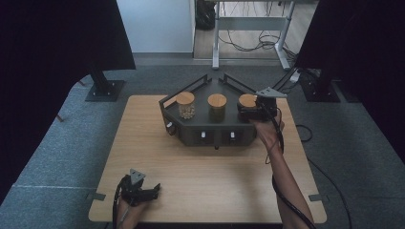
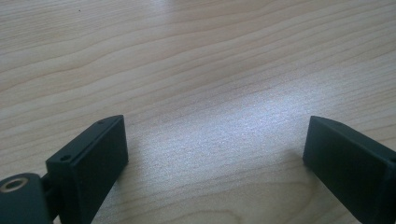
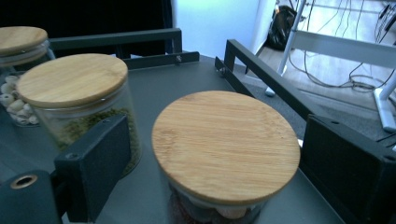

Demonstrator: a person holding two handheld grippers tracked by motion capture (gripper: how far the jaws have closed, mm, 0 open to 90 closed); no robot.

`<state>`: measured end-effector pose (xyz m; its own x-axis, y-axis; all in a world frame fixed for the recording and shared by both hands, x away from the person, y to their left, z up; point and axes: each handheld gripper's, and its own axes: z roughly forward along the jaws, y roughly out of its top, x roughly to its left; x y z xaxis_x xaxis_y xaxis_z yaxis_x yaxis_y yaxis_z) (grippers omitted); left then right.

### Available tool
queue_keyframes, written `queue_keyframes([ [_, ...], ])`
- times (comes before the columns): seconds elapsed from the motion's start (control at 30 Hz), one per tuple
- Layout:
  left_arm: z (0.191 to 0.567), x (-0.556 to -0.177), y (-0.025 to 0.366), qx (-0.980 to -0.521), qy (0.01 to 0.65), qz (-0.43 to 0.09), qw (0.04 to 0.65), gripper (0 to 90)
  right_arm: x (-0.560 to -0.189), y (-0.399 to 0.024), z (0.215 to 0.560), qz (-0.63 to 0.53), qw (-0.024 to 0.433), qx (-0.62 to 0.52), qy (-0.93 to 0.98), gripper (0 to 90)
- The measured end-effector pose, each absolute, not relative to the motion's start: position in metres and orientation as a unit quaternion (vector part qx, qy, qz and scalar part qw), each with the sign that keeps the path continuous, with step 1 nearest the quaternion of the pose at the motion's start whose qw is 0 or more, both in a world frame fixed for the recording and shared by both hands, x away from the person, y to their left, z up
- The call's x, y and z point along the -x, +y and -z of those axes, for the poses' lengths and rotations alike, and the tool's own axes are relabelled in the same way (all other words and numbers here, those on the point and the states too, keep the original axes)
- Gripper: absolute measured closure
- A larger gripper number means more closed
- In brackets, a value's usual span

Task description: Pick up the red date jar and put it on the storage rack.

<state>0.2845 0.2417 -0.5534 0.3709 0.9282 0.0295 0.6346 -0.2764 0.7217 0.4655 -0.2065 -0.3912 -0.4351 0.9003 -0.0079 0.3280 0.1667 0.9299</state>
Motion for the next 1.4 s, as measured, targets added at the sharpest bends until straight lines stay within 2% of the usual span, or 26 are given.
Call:
queue_keyframes([
  [0.2,0.553,-0.285,0.242,-0.765,0.511,-0.231,0.317,6.3,-0.449,-0.206,0.38,-0.471,0.326,-0.42,0.704,7.5],
  [0.6,0.553,-0.285,0.242,-0.765,0.511,-0.232,0.317,6.2,-0.412,-0.206,0.366,-0.467,0.341,-0.4,0.711,6.1],
  [1.4,0.553,-0.285,0.242,-0.765,0.511,-0.231,0.317,6.2,-0.364,-0.24,0.381,-0.47,0.357,-0.411,0.695,10.1],
])
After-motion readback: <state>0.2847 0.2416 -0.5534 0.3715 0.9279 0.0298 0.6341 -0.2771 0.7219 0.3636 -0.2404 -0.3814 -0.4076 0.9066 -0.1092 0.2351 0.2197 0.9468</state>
